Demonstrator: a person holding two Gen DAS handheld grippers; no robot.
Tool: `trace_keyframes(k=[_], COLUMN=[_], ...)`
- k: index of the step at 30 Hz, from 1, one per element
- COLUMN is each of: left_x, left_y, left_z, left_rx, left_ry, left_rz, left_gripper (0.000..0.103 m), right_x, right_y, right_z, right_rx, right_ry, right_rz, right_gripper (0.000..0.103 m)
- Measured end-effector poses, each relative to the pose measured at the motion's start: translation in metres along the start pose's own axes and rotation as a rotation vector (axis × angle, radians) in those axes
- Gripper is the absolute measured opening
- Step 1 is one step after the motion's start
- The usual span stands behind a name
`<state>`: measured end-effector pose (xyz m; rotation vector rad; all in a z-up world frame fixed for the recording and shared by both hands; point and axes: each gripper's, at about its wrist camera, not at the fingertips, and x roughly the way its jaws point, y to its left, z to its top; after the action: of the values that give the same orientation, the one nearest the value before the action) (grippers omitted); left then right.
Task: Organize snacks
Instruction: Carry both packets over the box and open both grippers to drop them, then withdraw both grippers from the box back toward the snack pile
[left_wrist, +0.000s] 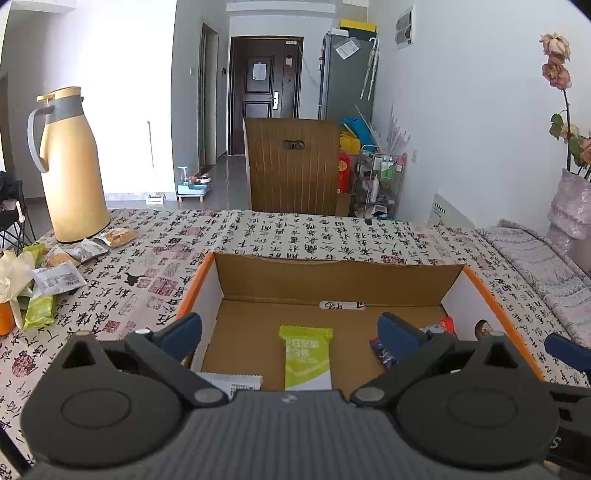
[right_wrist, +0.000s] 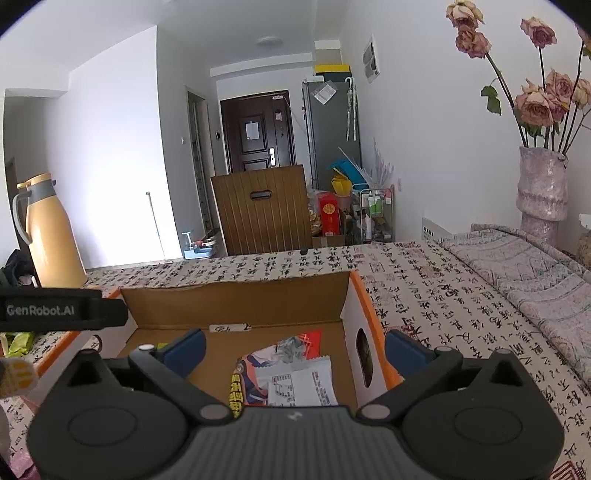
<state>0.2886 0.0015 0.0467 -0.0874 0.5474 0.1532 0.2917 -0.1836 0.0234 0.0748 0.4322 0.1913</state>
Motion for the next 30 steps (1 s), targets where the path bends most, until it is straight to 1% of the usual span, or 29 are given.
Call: trace_keyframes(k=[3,7,15,23,30], left_x=[-0.006,-0.023,-0.057,-0.092,-0.114], left_y=[0.0,0.001,0.011,0.021,0.029], left_z=[0.003,0.008,0.003,-0.013,-0.035], left_rx=[-0.003,0.001,0.003,0.011,0.016], left_ry=[-0.004,-0.031,-0.057,-0.076,-0.067], left_rz=[0.001,0.002,0.003,-0.007,-0.01], left_gripper=[0.103,0.103,0.103,0.103,0.103], right_x=[-0.007,-0.02,-0.051,-0.084,-0.11], right_y=[0.003,0.006,0.013,0.017,0.014], right_z=[0.004,0.009,0.009,-0.005,-0.024], right_rx=[-0.012,-0.027,-0.051,-0.071,-0.063], right_ry=[-0.014,-0.033,-0.048,-0.045,-0.03], right_rz=[-0.005,-0.009,-0.009,-0.005,0.001], right_gripper=[0.103,0.103,0.103,0.103,0.103])
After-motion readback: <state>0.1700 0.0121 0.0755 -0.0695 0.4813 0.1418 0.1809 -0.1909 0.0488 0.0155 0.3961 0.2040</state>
